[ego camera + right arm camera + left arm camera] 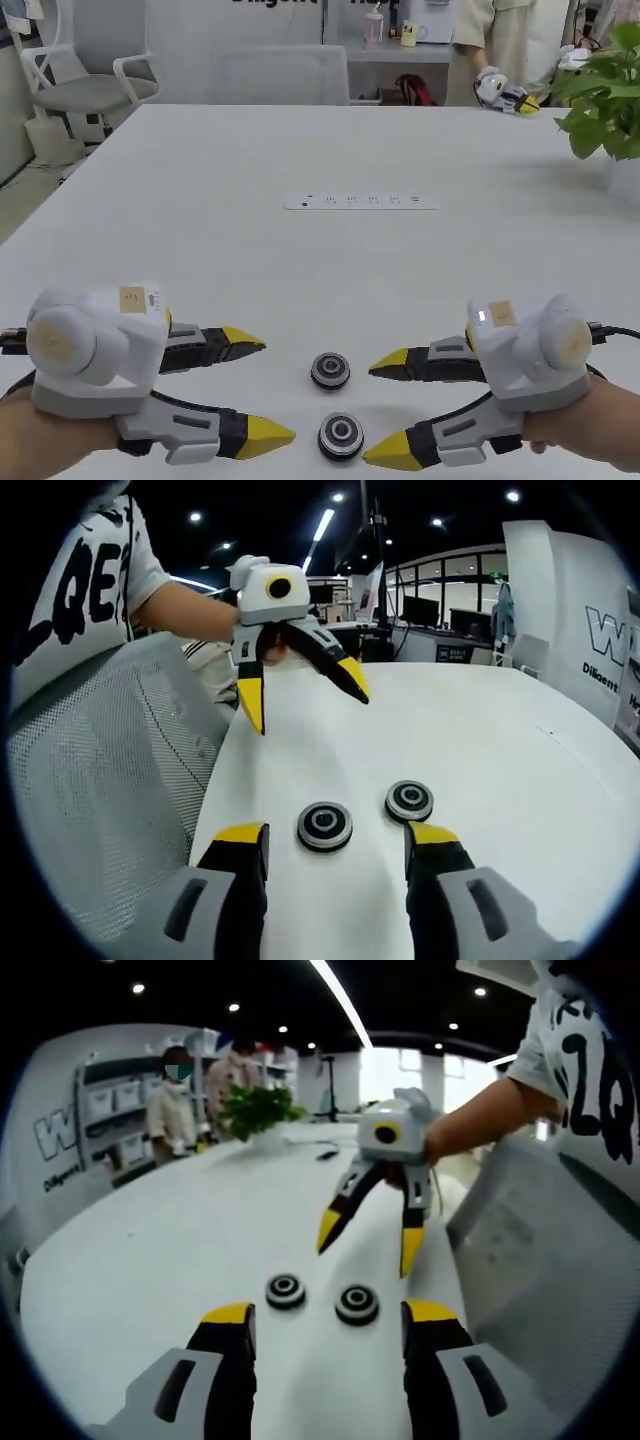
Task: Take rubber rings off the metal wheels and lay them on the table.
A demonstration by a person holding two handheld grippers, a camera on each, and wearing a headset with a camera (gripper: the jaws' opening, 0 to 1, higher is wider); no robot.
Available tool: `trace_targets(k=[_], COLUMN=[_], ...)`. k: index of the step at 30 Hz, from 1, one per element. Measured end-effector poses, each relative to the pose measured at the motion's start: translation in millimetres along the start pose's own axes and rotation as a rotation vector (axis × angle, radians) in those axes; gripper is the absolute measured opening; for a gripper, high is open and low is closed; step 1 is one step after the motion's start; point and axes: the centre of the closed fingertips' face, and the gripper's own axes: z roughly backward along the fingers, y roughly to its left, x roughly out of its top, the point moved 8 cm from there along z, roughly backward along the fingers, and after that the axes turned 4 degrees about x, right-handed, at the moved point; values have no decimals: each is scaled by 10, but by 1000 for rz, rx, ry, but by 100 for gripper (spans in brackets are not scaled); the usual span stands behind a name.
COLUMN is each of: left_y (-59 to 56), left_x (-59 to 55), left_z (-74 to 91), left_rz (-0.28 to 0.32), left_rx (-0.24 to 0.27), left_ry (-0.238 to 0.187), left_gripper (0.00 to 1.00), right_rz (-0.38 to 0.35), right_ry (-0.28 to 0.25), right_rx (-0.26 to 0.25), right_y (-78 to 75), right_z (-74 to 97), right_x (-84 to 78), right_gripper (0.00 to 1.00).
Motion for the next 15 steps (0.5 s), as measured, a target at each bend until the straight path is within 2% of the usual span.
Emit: trace_targets(k=[9,15], left_y=[-9,-26], left_x=[-69,-72], left_z=[-122,-199], left_rz=[5,12], left_rx=[-36,-54], left_ry=[18,22], left_gripper=[54,51], right_rz=[-15,-14], right_ry=[10,16], right_rx=[14,26], right_y=[-21,-10], right_z=[-34,-65], right_x=[-58,-83], right_gripper=[46,43])
